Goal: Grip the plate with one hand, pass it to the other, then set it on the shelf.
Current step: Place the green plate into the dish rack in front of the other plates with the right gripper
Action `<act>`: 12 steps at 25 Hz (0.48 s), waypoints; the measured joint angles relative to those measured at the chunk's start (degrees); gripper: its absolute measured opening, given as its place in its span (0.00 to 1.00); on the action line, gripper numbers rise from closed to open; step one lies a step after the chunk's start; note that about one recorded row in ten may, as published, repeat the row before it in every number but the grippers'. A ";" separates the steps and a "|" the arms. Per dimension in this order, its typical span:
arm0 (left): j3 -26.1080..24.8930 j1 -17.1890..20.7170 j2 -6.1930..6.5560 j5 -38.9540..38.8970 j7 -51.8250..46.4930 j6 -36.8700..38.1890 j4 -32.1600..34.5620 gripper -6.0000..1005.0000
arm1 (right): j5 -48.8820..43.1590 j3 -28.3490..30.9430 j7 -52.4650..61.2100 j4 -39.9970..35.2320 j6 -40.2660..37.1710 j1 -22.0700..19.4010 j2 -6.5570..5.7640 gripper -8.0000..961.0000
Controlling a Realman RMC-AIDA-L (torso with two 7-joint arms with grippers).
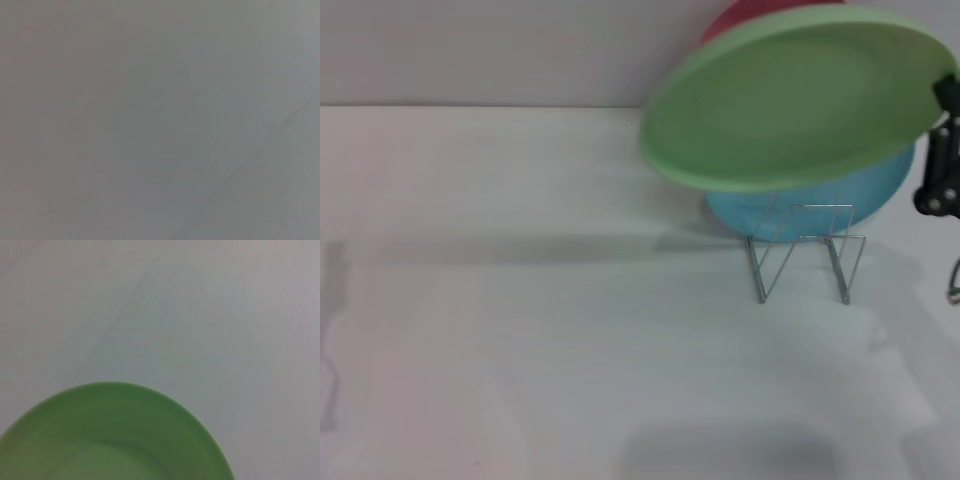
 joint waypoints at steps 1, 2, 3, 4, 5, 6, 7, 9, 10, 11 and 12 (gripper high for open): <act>0.00 0.00 0.00 0.00 0.00 0.00 0.00 0.55 | 0.00 0.00 0.00 0.00 0.00 0.00 0.00 0.02; -0.03 -0.26 -0.51 0.25 -0.20 -0.07 -0.73 0.57 | 0.06 0.02 0.38 -1.65 -0.77 -0.51 0.00 0.02; -0.03 -0.26 -0.51 0.25 -0.20 -0.07 -0.73 0.59 | 0.06 0.02 0.38 -1.65 -0.77 -0.51 0.00 0.02; 0.02 -0.35 -0.68 0.25 -0.24 -0.08 -0.96 0.61 | 0.11 0.20 0.70 -2.51 -1.14 -0.67 0.00 0.02; 0.27 -0.45 -0.90 0.28 -0.27 -0.10 -1.25 0.63 | 0.21 0.73 1.36 -4.22 -1.90 -1.01 0.00 0.02; 0.37 -0.46 -0.93 0.30 -0.28 -0.12 -1.27 0.65 | 0.23 1.03 1.60 -4.86 -2.32 -1.20 0.00 0.02; 0.43 -0.46 -0.96 0.32 -0.28 -0.17 -1.28 0.66 | 0.24 1.30 1.78 -5.40 -2.66 -1.37 0.00 0.02; 0.44 -0.46 -1.00 0.34 -0.29 -0.22 -1.28 0.70 | 0.24 1.48 1.90 -5.93 -3.00 -1.51 -0.01 0.02; 0.44 -0.46 -1.05 0.37 -0.29 -0.37 -1.28 0.72 | 0.26 1.64 2.04 -6.85 -3.35 -1.62 -0.07 0.02; 0.44 -0.46 -1.05 0.37 -0.29 -0.37 -1.28 0.74 | 0.26 1.64 2.04 -6.85 -3.35 -1.62 -0.07 0.02; 0.48 -0.46 -1.10 0.65 -0.21 -0.45 -1.28 0.76 | 0.27 1.64 2.12 -7.16 -3.36 -1.64 -0.09 0.02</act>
